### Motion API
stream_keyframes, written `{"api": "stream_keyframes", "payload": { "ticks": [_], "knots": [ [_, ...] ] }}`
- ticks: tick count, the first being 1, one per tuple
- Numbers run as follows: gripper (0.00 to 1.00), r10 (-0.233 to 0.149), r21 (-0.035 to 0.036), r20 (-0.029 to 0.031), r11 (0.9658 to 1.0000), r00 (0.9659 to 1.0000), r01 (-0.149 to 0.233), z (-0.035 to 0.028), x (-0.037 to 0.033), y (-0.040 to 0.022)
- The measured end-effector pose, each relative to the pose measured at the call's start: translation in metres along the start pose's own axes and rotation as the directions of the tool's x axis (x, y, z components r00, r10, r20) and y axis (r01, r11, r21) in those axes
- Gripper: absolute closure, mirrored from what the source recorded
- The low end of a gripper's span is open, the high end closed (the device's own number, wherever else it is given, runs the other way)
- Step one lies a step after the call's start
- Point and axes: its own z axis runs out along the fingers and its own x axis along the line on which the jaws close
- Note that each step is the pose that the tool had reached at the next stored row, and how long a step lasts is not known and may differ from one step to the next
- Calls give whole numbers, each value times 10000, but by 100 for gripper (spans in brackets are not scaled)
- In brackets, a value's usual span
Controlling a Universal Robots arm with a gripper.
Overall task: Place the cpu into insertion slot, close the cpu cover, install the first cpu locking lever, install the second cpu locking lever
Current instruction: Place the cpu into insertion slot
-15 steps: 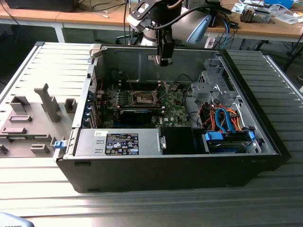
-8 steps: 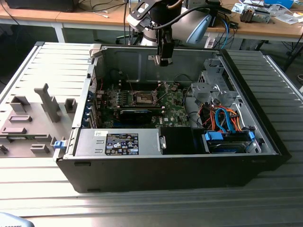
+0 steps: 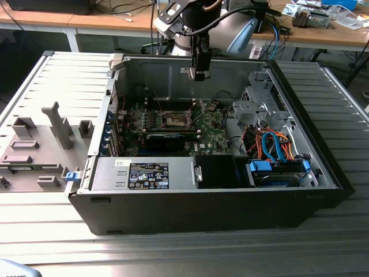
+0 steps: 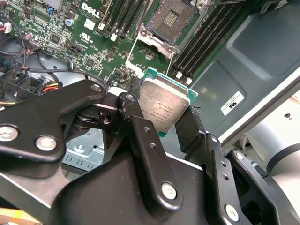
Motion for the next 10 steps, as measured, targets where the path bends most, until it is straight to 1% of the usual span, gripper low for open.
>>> {"api": "stream_keyframes", "payload": {
  "ticks": [5,6,10],
  "knots": [
    [45,146,-8,10,9999,9999,-146,1,0,0],
    [45,181,-10,25,9998,9998,-181,2,1,0],
    [45,368,-17,115,9993,9993,-367,4,0,0]
  ]
}}
